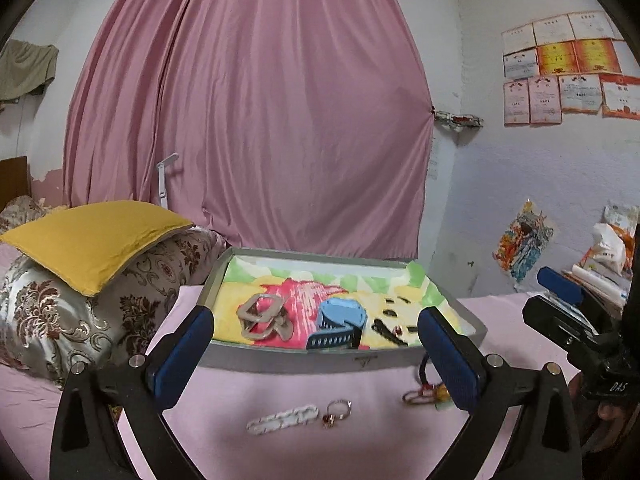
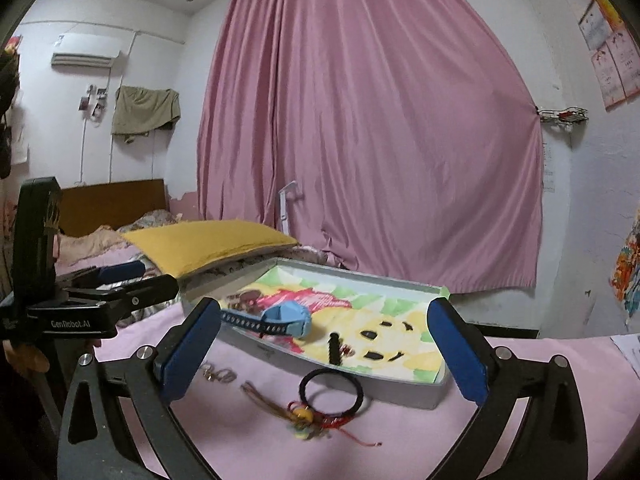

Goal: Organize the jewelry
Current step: 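Grasp the white perforated strap with the left tool while the right tool grasps the hair tie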

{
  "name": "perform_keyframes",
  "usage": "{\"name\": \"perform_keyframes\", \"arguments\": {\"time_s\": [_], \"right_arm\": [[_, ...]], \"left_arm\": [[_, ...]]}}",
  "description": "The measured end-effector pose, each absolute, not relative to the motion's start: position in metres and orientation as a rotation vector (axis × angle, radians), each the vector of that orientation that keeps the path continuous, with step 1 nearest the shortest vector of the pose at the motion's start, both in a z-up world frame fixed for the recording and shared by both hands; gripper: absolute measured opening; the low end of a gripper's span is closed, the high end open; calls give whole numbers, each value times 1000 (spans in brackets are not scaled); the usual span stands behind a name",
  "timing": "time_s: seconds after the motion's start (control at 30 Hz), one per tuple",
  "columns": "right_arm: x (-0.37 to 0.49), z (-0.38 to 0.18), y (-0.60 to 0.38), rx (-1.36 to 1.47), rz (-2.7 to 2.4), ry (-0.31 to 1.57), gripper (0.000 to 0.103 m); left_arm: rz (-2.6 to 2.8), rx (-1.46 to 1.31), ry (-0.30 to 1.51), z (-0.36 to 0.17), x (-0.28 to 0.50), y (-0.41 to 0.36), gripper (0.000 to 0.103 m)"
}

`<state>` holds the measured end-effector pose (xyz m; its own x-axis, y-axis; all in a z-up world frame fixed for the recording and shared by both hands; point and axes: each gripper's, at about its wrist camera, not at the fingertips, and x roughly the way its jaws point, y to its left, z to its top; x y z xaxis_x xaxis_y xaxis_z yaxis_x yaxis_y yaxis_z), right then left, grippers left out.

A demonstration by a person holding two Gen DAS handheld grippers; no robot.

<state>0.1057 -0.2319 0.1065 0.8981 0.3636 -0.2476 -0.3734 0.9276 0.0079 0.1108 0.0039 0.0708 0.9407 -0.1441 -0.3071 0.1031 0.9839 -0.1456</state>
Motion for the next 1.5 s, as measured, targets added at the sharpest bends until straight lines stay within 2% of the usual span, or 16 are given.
{"name": "perform_keyframes", "arguments": {"time_s": [0.27,0.67,0.77,0.83,0.87,0.93,1.0,1.2,1.3,1.47,1.5], "right_arm": [[119,84,-229,-75,405,451,101],[156,47,-231,-27,482,755,99],[158,43,-225,-60,499,785,83],[159,42,-222,-70,512,804,68],[161,40,-220,-74,522,816,65],[163,39,-216,-85,531,830,54],[164,39,-213,-96,539,836,49],[171,40,-206,-120,552,854,34],[175,38,-205,-125,554,864,30],[181,35,-202,-136,550,876,27],[182,34,-202,-137,551,877,25]], "left_arm": [[-136,-119,419,59,101,10,102],[-226,-125,742,23,131,10,102],[-226,-121,793,16,137,11,102],[-224,-110,816,13,141,11,102],[-219,-102,823,12,143,11,101],[-216,-90,832,11,146,12,97],[-216,-83,845,10,151,14,95],[-216,9,886,7,167,13,78],[-227,25,908,5,175,15,67],[-270,87,920,6,182,10,61],[-274,106,921,5,182,8,56]]}}
